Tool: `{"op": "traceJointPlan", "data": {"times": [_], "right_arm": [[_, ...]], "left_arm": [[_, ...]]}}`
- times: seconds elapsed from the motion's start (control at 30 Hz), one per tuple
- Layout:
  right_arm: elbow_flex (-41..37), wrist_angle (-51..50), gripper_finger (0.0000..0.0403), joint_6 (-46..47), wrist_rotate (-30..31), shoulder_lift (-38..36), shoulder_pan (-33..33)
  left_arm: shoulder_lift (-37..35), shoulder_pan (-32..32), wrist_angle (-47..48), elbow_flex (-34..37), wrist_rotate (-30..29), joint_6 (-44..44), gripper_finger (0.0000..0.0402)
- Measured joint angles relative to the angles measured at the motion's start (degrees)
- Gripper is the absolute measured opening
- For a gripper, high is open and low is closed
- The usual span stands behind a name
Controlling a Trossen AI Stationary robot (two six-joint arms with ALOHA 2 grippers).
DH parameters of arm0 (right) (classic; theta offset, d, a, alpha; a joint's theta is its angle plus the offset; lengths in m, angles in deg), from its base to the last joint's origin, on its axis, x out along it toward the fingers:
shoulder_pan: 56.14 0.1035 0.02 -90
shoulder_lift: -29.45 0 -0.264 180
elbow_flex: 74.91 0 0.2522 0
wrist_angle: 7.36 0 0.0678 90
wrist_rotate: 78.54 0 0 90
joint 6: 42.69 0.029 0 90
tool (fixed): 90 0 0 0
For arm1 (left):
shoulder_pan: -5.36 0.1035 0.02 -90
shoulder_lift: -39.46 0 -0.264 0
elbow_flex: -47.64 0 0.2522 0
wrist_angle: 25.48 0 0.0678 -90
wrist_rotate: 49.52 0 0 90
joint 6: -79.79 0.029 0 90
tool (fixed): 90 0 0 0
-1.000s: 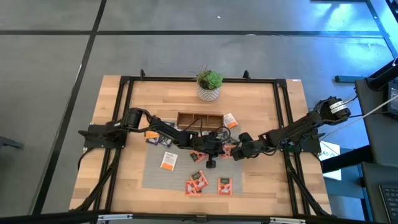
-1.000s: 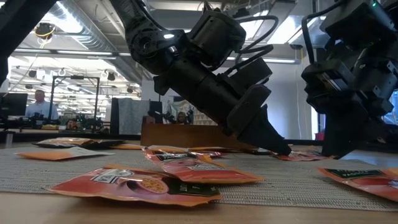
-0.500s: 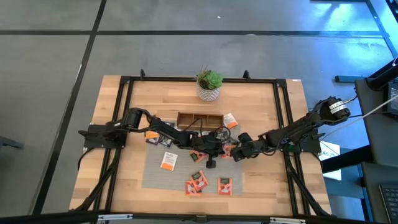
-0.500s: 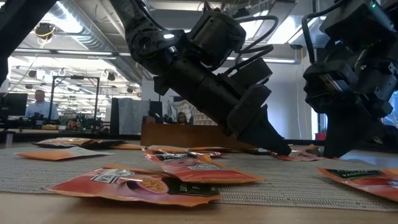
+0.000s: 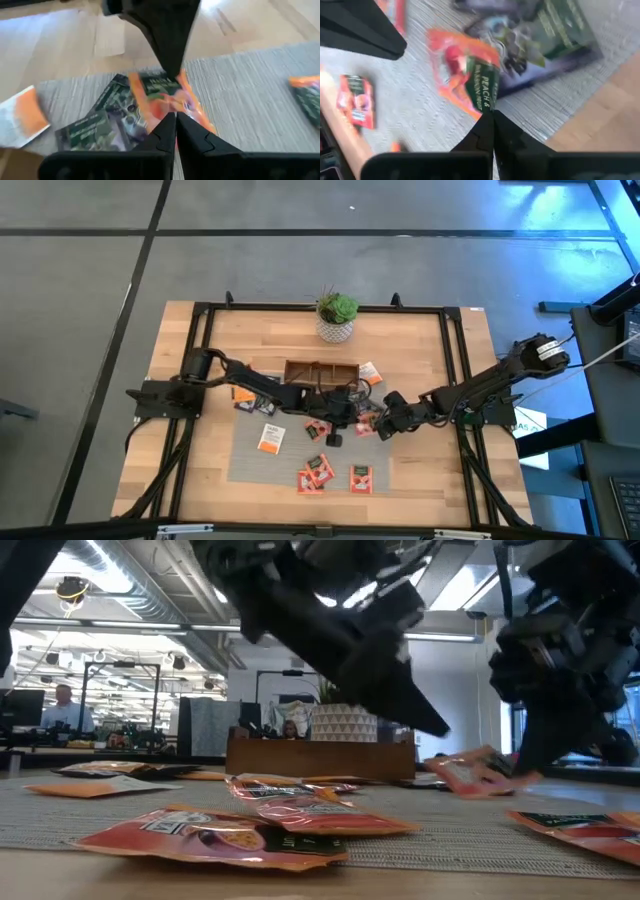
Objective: Pick & Place Tea
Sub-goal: Put the orange tea bag into the right section of the wooden organizer
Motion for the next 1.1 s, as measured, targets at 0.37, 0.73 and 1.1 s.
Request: {"op": "traceJointPlan", "data": {"times": [0.37,0.73,1.1], "right_arm": [[22.05,-37.56,0.0001,-16.59,8.90,-5.29,-0.78],[47.72,-58.63,0.0000,-42.87,6.64,3.75,-12.68],[71.01,-76.03,0.0000,-68.89,2.52,24.14,-26.71]], "left_arm": [[-15.61,5.25,16.07,5.59,13.55,-1.16,0.0011],[-38.92,7.24,-4.94,31.14,13.92,-10.49,0.0012],[-46.50,7.24,-4.01,36.68,13.44,-8.65,0.0012]]}}
